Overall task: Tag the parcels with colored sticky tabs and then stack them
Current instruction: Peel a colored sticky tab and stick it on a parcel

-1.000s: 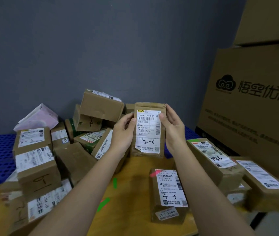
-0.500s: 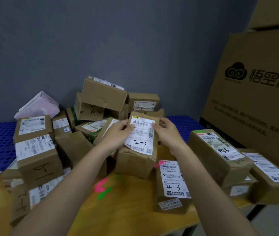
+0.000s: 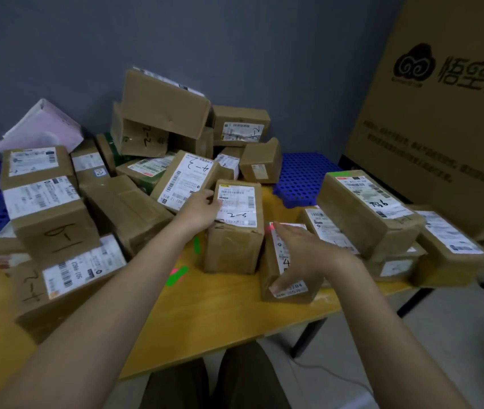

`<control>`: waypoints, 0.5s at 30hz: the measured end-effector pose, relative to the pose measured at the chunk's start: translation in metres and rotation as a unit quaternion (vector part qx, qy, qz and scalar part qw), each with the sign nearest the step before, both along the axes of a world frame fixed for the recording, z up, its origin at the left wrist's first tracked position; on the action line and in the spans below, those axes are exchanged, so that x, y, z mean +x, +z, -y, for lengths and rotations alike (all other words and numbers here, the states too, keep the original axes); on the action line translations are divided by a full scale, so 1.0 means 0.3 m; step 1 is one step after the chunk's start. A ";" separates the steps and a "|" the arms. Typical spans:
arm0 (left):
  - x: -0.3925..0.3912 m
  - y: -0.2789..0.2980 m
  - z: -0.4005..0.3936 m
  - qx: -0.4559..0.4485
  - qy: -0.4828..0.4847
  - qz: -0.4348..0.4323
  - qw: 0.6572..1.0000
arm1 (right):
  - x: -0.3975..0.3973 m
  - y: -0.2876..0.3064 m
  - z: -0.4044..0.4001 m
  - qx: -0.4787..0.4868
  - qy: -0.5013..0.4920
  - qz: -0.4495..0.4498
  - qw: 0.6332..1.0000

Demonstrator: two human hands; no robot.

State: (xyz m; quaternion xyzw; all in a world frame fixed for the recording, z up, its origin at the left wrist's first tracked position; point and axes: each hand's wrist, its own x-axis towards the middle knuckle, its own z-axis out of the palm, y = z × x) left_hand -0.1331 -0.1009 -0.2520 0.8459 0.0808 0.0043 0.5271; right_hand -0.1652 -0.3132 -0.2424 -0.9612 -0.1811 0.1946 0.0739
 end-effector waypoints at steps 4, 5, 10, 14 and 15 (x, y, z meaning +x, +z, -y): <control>-0.005 0.001 0.000 -0.002 0.013 0.009 1.000 | 0.013 -0.009 -0.016 0.011 -0.006 0.067 0.998; -0.009 0.003 -0.001 -0.004 0.015 0.010 1.000 | 0.025 -0.009 -0.022 0.017 -0.008 0.098 0.995; -0.018 0.004 0.001 0.003 0.023 0.017 1.000 | 0.074 -0.042 -0.043 0.077 -0.032 0.214 0.973; -0.022 0.006 0.013 0.025 0.036 0.028 0.999 | 0.056 -0.085 -0.056 0.164 -0.089 0.245 0.951; -0.023 0.005 0.017 0.026 0.040 0.031 0.998 | 0.051 -0.096 -0.059 0.151 -0.084 0.241 0.955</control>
